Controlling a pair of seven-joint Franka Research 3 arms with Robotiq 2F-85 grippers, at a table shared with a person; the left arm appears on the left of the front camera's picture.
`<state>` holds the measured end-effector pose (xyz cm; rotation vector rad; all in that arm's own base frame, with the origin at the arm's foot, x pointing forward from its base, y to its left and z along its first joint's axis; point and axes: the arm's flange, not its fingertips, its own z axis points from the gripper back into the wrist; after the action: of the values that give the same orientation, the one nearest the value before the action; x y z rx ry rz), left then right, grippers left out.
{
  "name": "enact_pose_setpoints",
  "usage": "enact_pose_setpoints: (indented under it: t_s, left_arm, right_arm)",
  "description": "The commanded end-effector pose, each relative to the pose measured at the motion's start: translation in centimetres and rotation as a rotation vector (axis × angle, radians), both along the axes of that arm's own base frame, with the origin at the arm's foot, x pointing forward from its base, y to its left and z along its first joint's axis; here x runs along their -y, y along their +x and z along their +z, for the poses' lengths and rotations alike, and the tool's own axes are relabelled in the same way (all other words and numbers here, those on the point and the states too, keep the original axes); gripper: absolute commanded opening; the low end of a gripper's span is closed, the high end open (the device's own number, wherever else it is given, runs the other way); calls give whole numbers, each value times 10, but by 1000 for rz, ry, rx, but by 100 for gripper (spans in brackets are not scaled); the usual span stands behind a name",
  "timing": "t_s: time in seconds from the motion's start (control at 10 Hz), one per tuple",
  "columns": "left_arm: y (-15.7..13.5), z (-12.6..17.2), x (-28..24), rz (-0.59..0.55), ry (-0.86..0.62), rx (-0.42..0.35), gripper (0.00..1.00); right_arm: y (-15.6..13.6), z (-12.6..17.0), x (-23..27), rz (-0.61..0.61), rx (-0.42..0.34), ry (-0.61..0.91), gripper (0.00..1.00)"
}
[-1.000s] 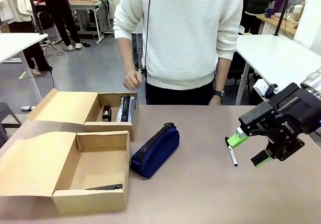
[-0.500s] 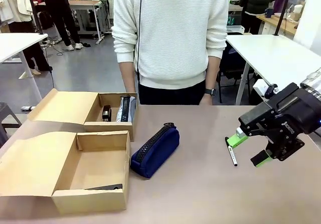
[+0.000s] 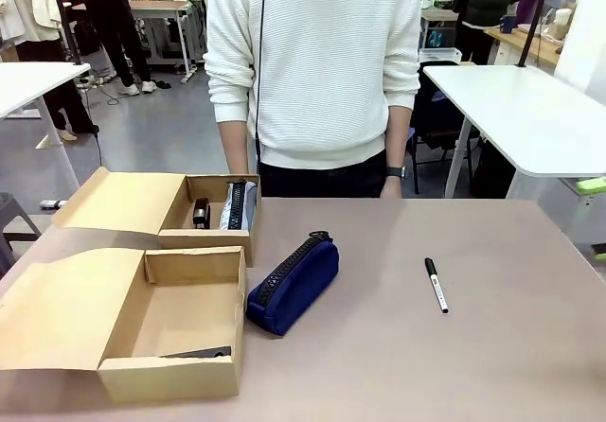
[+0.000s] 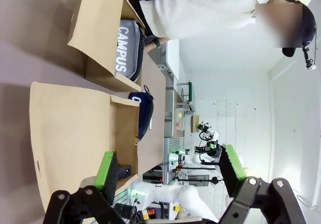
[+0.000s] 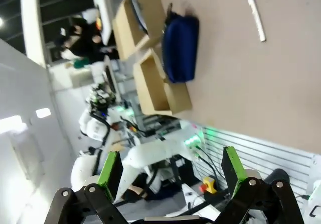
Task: Place items inside the box.
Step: Pick up a Pencil pouch or Stapler and place it inside the Mailer Box closest to the robot.
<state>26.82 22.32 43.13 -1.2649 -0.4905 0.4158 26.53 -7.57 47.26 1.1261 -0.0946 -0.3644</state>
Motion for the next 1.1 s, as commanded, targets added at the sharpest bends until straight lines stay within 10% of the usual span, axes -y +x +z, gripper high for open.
enact_pose_setpoints:
  t_s: [0.0,1.0]
  left_arm:
    - [-1,1,0,-7,-1,22,100]
    - [-1,1,0,-7,-1,22,100]
  right_arm:
    - [-8,-24,-13,64,81,73,100]
    - [0,-12,10,22,49,66,100]
